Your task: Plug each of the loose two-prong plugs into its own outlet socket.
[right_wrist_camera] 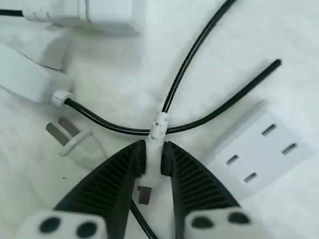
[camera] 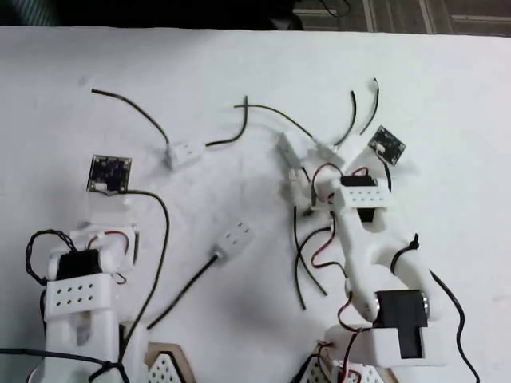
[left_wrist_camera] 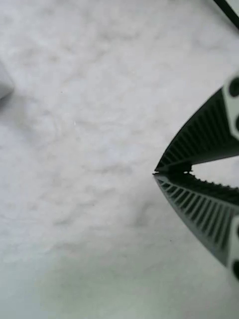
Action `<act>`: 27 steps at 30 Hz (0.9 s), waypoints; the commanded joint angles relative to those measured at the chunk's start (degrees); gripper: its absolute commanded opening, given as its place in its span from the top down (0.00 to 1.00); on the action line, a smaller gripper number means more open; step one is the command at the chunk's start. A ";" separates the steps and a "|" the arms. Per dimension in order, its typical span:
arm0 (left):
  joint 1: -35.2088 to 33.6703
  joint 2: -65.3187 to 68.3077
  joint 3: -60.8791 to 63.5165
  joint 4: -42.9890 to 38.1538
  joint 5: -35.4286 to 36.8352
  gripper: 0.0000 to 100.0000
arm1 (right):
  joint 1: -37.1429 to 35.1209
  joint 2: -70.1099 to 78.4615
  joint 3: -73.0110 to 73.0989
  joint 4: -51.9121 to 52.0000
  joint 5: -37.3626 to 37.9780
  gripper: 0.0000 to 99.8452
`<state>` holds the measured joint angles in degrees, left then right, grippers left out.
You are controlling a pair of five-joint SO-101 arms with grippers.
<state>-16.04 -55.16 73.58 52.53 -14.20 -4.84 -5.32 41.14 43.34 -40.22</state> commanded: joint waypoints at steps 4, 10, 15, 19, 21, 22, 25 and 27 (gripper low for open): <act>-0.04 -1.19 -0.18 -1.05 -0.53 0.97 | 0.22 -3.30 -0.88 2.24 5.63 0.98; -0.04 -1.19 -0.18 -1.05 -0.53 0.97 | -1.27 -8.04 -3.87 11.47 21.36 0.98; -0.04 -1.19 -0.18 -1.05 -0.53 0.97 | -4.97 -6.46 -3.87 18.07 34.73 0.98; -0.04 -1.19 -0.18 -1.05 -0.53 0.97 | -6.55 1.63 -4.22 18.86 38.86 0.98; -0.04 -1.19 -0.18 -1.05 -0.53 0.97 | -7.52 5.93 -4.22 18.77 41.32 0.98; -0.04 -1.19 -0.18 -1.05 -0.53 0.97 | -7.87 7.60 -4.22 18.77 42.11 0.98; -0.04 -1.19 -0.18 -1.05 -0.53 0.97 | -7.96 11.03 -5.10 18.77 42.90 0.98; -0.04 -1.19 -0.18 -1.05 -0.53 0.97 | -7.43 11.74 -5.80 19.03 42.99 0.98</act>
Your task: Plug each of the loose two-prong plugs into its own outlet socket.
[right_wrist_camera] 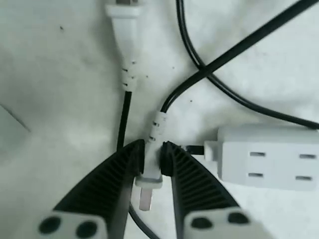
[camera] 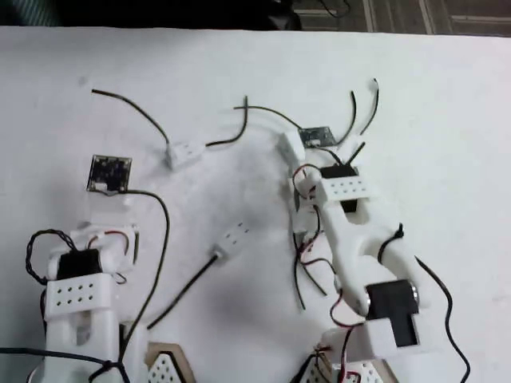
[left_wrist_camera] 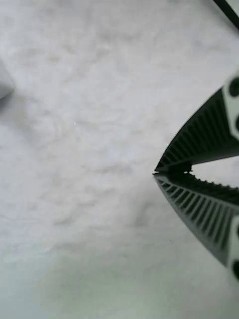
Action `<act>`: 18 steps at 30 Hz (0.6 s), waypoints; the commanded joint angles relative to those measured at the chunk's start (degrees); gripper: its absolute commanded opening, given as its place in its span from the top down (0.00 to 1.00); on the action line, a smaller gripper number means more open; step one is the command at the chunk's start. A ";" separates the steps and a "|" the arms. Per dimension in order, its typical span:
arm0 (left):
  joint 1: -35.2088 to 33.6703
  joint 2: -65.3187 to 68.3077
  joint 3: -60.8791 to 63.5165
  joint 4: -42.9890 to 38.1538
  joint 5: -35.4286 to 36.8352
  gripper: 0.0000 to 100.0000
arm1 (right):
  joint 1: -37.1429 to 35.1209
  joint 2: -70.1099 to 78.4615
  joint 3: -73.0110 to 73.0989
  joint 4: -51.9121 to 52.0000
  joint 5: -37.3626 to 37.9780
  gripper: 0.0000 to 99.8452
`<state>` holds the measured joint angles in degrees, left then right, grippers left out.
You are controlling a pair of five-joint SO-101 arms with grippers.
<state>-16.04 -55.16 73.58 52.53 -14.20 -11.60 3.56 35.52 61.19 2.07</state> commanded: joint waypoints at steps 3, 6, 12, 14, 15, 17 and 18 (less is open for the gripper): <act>-0.04 -1.19 -0.18 -1.05 -0.53 0.97 | -0.66 3.38 -1.58 5.23 1.67 0.98; -0.04 -1.19 -0.18 -1.05 -0.53 0.97 | -0.66 3.38 -3.34 10.33 3.78 0.98; -0.04 -1.19 -0.18 -1.05 -0.53 0.97 | -0.40 3.47 -5.36 13.85 3.87 0.98; -0.04 -1.19 -0.18 -1.05 -0.53 0.97 | -0.57 3.47 -5.27 13.85 3.78 0.96; -0.04 -1.19 -0.18 -1.05 -0.53 0.97 | -0.57 3.47 -5.27 13.93 3.78 0.94; -0.04 -1.19 -0.18 -1.05 -0.53 0.97 | -0.57 3.47 -5.27 14.99 3.96 0.90; -0.04 -1.19 -0.18 -1.05 -0.53 0.97 | -0.57 3.47 -5.36 15.60 3.96 0.89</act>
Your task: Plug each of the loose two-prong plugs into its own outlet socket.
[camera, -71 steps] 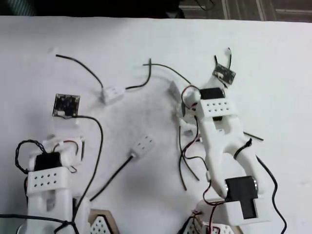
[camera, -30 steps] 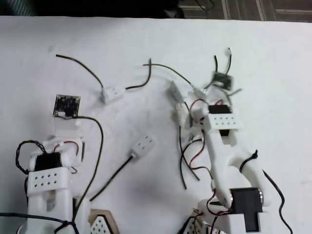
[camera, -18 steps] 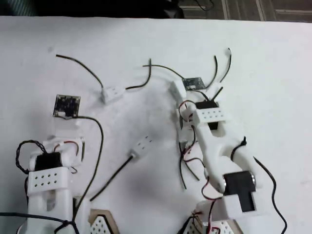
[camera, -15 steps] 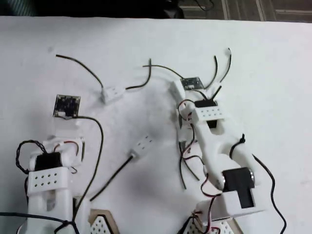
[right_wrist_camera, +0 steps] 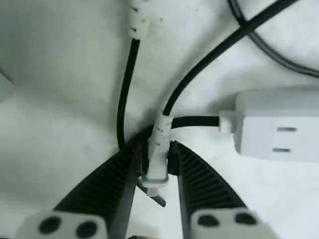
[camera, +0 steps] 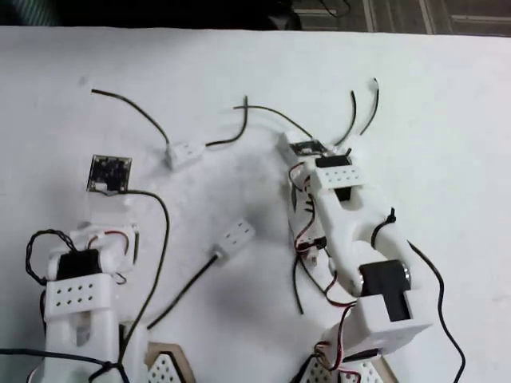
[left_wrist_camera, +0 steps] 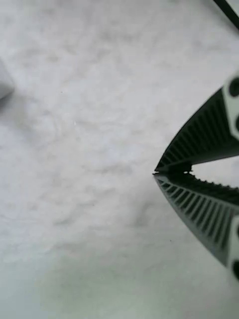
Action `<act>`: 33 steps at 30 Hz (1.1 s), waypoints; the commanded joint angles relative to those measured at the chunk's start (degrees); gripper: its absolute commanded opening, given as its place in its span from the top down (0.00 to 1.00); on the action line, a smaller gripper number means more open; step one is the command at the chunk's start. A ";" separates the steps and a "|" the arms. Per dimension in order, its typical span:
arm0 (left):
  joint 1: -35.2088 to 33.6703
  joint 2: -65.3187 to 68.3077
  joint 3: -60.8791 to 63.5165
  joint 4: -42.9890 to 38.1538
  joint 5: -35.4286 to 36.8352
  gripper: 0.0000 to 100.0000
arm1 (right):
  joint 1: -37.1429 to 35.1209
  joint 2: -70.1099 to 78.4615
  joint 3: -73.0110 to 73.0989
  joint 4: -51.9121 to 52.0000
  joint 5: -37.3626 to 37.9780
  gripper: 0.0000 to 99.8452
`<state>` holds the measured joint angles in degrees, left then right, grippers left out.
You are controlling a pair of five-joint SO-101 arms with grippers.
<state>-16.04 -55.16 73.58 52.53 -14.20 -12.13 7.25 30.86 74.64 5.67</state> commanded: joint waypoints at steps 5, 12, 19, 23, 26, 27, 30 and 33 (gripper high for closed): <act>-0.04 -1.19 -0.18 -1.05 -0.53 0.97 | -0.13 -0.22 -0.70 3.30 0.44 0.94; -0.04 -1.19 -0.18 -1.05 -0.53 0.97 | -0.04 -1.45 -1.14 4.70 4.22 0.98; -0.04 -1.19 -0.18 -1.05 -0.53 0.97 | 0.04 -15.25 -5.63 14.81 9.23 0.98; -0.04 -1.19 -0.18 -1.05 -0.53 0.97 | 0.13 -30.90 -5.36 16.22 11.08 0.98; -0.04 -1.19 -0.18 -1.05 -0.53 0.98 | -0.04 -42.95 -3.52 16.13 12.75 0.98; -0.04 -1.19 -0.35 -1.05 -0.53 0.98 | -0.22 -46.29 -2.11 15.96 13.27 0.98; 0.75 -1.27 -0.44 -1.05 -0.35 0.98 | -2.59 -55.96 3.25 14.11 14.59 0.98; 4.09 -1.27 -0.44 -1.05 -0.35 0.98 | -5.85 -63.60 9.14 10.86 14.42 0.98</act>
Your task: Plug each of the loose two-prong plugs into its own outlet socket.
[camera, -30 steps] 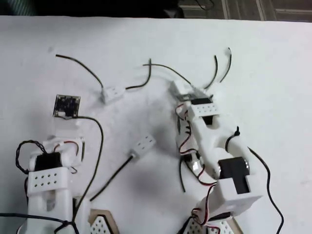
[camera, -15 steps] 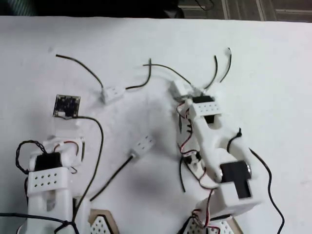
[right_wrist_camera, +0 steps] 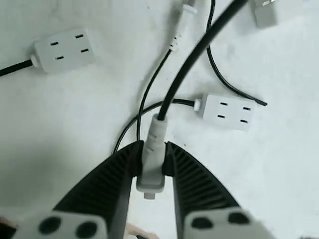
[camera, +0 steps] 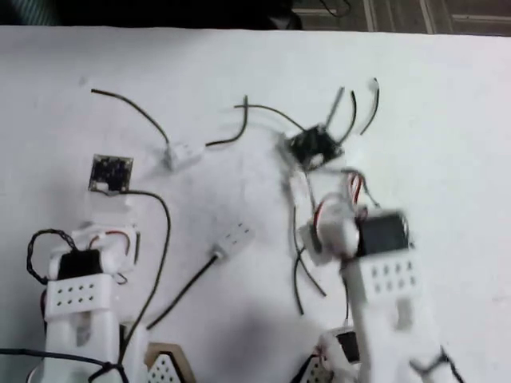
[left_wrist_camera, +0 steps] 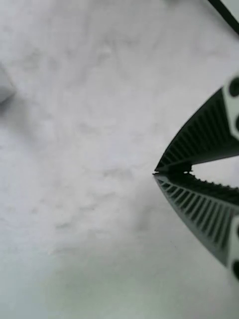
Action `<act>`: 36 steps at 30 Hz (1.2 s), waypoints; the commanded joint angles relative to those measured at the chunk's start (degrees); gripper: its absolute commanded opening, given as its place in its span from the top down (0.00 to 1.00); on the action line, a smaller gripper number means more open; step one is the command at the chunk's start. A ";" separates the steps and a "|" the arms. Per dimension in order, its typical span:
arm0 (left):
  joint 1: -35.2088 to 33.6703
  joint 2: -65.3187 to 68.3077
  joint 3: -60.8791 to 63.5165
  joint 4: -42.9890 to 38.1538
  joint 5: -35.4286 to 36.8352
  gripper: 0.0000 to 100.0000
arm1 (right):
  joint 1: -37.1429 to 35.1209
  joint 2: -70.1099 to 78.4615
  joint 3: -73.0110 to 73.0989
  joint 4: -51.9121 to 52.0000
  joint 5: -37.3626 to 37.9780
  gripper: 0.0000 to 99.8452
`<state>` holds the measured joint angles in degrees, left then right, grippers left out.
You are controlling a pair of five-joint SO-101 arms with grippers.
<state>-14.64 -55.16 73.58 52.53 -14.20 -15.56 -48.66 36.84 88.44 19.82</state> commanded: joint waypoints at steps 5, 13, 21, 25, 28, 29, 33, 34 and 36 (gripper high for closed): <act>6.90 -1.27 -0.53 -1.14 -0.53 0.98 | -10.68 -17.89 10.81 -10.68 -0.09 0.98; 12.35 -1.27 -0.53 -1.14 -0.70 0.98 | -25.54 -26.07 23.12 -23.52 -0.18 0.98; 18.07 -1.27 -0.09 -0.62 -4.92 0.98 | -34.51 -26.07 29.63 -34.77 -0.18 0.98; 20.35 -1.27 0.88 -0.53 -5.89 0.98 | -37.14 -25.98 31.91 -38.37 -0.18 0.98; 22.20 -1.27 1.14 -0.53 -5.89 0.98 | -37.93 -25.98 33.32 -40.66 -0.18 0.98; 22.55 -1.27 1.14 -0.53 -5.89 0.98 | -38.29 -25.98 33.67 -41.19 -0.18 0.98; 22.90 -1.27 1.14 0.44 -6.86 0.98 | -39.16 -25.89 34.46 -41.71 -0.18 0.98; 23.25 -1.27 1.05 0.70 -7.65 0.98 | -39.16 -25.89 34.46 -41.80 -0.18 0.98; 25.27 -1.27 1.23 0.88 -8.53 0.98 | -39.16 -25.89 34.46 -41.89 -0.18 0.98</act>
<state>7.96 -55.34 75.08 52.88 -21.41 -54.24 -73.89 71.65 48.18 19.74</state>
